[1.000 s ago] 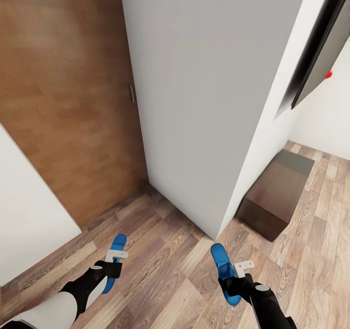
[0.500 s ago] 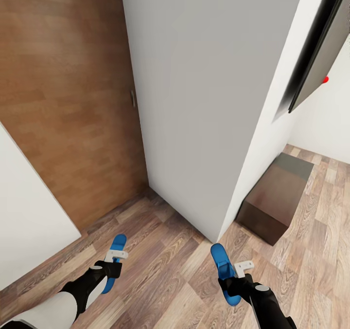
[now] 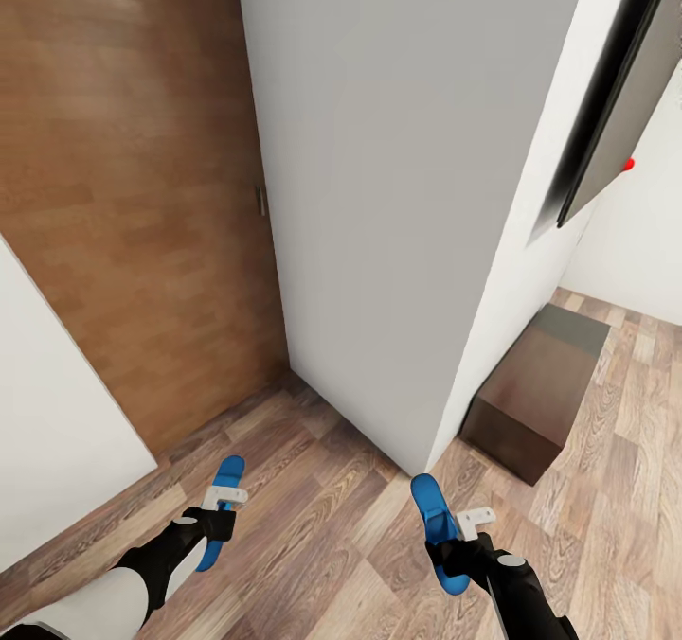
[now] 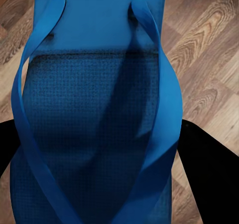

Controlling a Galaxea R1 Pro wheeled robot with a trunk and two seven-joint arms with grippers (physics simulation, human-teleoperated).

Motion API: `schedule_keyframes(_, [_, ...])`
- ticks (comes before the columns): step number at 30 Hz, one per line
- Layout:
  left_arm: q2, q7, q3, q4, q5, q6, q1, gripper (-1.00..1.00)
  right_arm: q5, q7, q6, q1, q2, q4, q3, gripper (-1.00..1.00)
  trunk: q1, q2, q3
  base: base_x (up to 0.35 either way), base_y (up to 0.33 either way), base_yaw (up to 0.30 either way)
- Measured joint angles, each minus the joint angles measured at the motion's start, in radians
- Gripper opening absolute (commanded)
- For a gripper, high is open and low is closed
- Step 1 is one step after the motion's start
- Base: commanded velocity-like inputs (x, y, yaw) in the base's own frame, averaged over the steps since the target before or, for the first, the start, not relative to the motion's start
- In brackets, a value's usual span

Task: In the bedroom, move the book from the bed onto either nightstand, and place the two sandals side by side next to the bed.

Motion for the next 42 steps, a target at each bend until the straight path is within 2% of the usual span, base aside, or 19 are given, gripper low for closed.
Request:
schedule_keyframes(5, [-0.002, -0.002, -0.002, 0.0, -0.003, 0.001, 0.0, -1.0, 0.0, -0.002, 0.001, 0.0, 0.0, 0.0, -0.005, -1.0, 0.0, 0.0, 0.008, 0.0, 0.0, 0.0])
schedule_keyframes(9, [-0.005, -0.001, -0.004, 0.001, -0.005, 0.009, 0.0, -1.0, 0.001, -0.002, 0.001, 0.0, 0.0, 0.0, -0.056, -1.0, 0.0, 0.0, 0.015, 0.0, 0.0, 0.0])
schedule_keyframes(10, [-0.006, -0.001, -0.005, 0.001, -0.005, 0.008, 0.0, -1.0, 0.003, -0.002, 0.001, 0.0, 0.0, -0.001, -0.086, -1.0, 0.0, 0.0, 0.016, 0.0, 0.0, 0.0])
schedule_keyframes(11, [-0.006, -0.001, -0.005, 0.001, -0.005, 0.006, 0.0, -1.0, 0.001, -0.002, 0.001, 0.0, 0.0, -0.001, -0.1, -1.0, 0.0, 0.0, 0.018, 0.0, 0.0, 0.0])
schedule_keyframes(14, [-0.003, -0.007, -0.002, 0.002, -0.003, 0.005, 0.0, -1.0, 0.002, -0.001, 0.001, 0.0, 0.0, 0.0, -0.135, -1.0, 0.0, 0.0, 0.023, 0.0, 0.0, 0.0])
schedule_keyframes(17, [0.0, -0.039, -0.001, 0.008, -0.001, 0.002, 0.009, -1.0, 0.002, -0.001, 0.001, 0.001, -0.003, 0.002, -0.15, -1.0, 0.0, 0.0, 0.028, 0.0, 0.0, 0.0])
schedule_keyframes(26, [0.003, -0.082, 0.0, 0.03, 0.001, 0.0, 0.029, -1.0, 0.001, -0.001, 0.0, 0.008, -0.016, 0.007, -0.16, -1.0, 0.0, 0.0, 0.041, 0.0, 0.0, 0.0])
schedule_keyframes(30, [0.004, -0.084, 0.0, 0.034, 0.0, 0.0, 0.03, -1.0, 0.002, -0.002, -0.005, 0.013, -0.024, 0.053, -0.165, -1.0, 0.0, 0.0, 0.047, 0.0, 0.0, 0.0])
schedule_keyframes(31, [0.004, -0.085, 0.0, 0.035, 0.0, 0.0, 0.031, -1.0, 0.001, -0.002, -0.014, 0.013, -0.028, 0.062, -0.168, -1.0, 0.0, 0.0, 0.048, 0.0, 0.0, 0.0])
schedule_keyframes(33, [0.005, -0.085, 0.0, 0.042, 0.001, -0.007, 0.033, -1.0, 0.001, -0.004, -0.085, 0.015, -0.036, 0.085, -0.183, -1.0, 0.0, 0.0, 0.051, 0.0, 0.0, 0.0])
schedule_keyframes(35, [0.004, -0.084, -0.001, 0.046, 0.0, -0.03, 0.045, -1.0, 0.002, -0.006, -0.125, 0.015, -0.039, 0.095, -0.191, -1.0, 0.0, 0.0, 0.052, 0.0, 0.0, 0.0])
schedule_keyframes(42, [0.002, -0.081, -0.002, 0.049, -0.004, -0.066, 0.061, -1.0, 0.002, -0.008, -0.166, 0.016, -0.042, 0.113, -0.198, -1.0, 0.0, 0.0, 0.059, 0.0, 0.0, 0.0])
